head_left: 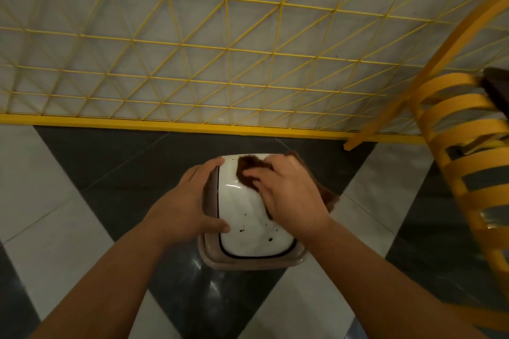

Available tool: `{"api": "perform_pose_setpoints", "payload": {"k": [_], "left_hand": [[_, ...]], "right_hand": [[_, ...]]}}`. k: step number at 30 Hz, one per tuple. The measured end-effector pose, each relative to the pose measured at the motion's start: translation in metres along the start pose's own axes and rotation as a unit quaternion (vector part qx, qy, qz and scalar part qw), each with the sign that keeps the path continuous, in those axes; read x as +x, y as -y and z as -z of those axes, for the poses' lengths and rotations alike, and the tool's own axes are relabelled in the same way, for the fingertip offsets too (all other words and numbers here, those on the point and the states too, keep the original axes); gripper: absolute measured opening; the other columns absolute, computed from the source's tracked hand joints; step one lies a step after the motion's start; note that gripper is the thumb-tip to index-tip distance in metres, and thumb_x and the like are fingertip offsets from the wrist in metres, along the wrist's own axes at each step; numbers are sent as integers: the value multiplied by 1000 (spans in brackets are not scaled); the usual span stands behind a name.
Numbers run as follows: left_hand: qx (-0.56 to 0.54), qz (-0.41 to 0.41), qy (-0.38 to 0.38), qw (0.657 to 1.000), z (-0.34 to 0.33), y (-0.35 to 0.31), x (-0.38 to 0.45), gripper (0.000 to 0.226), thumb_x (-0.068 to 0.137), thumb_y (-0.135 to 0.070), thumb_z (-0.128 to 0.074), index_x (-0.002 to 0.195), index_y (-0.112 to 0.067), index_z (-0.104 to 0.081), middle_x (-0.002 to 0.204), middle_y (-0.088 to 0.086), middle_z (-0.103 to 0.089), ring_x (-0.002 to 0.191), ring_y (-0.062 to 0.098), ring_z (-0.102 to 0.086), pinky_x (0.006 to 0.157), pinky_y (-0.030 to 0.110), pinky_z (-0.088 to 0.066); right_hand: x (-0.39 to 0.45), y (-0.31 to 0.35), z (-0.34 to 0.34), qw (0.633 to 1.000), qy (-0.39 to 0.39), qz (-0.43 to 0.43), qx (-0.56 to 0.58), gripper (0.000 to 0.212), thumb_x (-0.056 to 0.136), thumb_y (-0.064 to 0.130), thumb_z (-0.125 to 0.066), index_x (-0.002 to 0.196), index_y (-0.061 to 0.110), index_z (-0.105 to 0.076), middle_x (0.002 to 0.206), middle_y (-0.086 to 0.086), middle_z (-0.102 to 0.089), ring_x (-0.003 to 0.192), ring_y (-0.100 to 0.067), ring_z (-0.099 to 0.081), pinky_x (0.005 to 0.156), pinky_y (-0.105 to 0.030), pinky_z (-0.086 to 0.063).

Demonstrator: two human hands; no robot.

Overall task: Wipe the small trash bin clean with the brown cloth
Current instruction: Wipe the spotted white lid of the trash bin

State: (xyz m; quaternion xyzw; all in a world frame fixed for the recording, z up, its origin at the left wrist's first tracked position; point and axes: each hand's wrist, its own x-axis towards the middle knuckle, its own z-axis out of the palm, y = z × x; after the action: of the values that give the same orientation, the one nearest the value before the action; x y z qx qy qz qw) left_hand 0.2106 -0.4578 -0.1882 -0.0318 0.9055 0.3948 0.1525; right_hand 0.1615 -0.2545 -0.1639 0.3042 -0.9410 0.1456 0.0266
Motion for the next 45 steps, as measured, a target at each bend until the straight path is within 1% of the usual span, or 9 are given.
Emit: {"api": "perform_pose_setpoints", "payload": {"k": [9, 14, 20, 22, 24, 28, 34, 40, 45], "left_hand": [[-114, 22, -20, 993, -3, 9, -3, 128, 48, -29, -94, 139, -65, -12, 142, -22, -28, 119, 8, -46, 94, 33, -46], [-181, 94, -166, 965, 0, 12, -9, 69, 69, -23, -83, 127, -43, -54, 125, -13, -55, 96, -1, -57, 69, 15, -42], [-141, 101, -132, 976, -7, -21, -10, 28, 78, -55, -65, 106, -50, -65, 98, -29, -62, 92, -13, -56, 78, 12, -40], [-89, 96, -131, 983, -14, -30, -9, 43, 74, -70, -55, 111, -50, -64, 109, -26, -62, 110, -1, -56, 104, 33, -38], [-2, 95, -133, 987, -20, -36, -5, 59, 71, -78, -40, 118, -50, -60, 124, -22, -60, 128, 7, -46, 118, 48, -9], [94, 82, -125, 984, -22, -44, 2, 81, 68, -87, -20, 131, -47, -51, 138, -21, -52, 144, 9, -22, 112, 51, 14], [273, 14, -111, 955, -54, -87, -12, 134, 38, -103, -22, 149, -33, 2, 162, -11, -9, 148, 16, 10, 102, 50, 33], [297, 30, -95, 950, -77, -99, -14, 129, 42, -91, -9, 151, -26, 13, 161, -9, 15, 145, 14, 24, 99, 59, 35], [289, 44, -93, 952, -76, -100, -16, 133, 38, -93, -10, 150, -28, 16, 161, -12, 15, 146, 13, 21, 99, 58, 35]], "right_hand": [[-1, -63, 13, 954, 11, -255, 159, 27, 95, 34, -48, 119, 32, -63, 101, 10, -47, 92, -7, -45, 83, -23, -34], [-30, -65, 18, 932, 27, -311, 186, 28, 94, 37, -49, 121, 34, -59, 104, 12, -46, 81, -1, -45, 79, -22, -40], [-71, -56, 24, 940, 35, -296, 164, 25, 94, 38, -49, 116, 35, -59, 99, 14, -48, 79, 5, -45, 66, -8, -33], [-80, -53, 25, 943, 24, -288, 163, 25, 94, 36, -49, 117, 34, -59, 100, 14, -50, 79, 8, -44, 65, -6, -32], [-86, -49, 26, 948, 8, -276, 157, 25, 93, 34, -51, 116, 33, -60, 98, 15, -48, 79, 10, -42, 65, -4, -32], [-93, -41, 27, 954, 13, -254, 161, 26, 92, 34, -54, 117, 34, -60, 103, 15, -51, 83, 7, -45, 69, -4, -34], [-88, -39, 32, 979, -6, -178, 95, 30, 91, 26, -56, 120, 29, -63, 114, 8, -55, 98, -1, -43, 80, -5, -29], [-54, -28, 21, 991, 1, -102, 91, 27, 92, 25, -54, 117, 28, -65, 117, 0, -60, 102, -15, -50, 85, -17, -33], [-22, -43, 5, 963, -23, -213, 165, 28, 97, 26, -47, 118, 26, -65, 118, 1, -56, 109, -15, -47, 91, -20, -33]]}}
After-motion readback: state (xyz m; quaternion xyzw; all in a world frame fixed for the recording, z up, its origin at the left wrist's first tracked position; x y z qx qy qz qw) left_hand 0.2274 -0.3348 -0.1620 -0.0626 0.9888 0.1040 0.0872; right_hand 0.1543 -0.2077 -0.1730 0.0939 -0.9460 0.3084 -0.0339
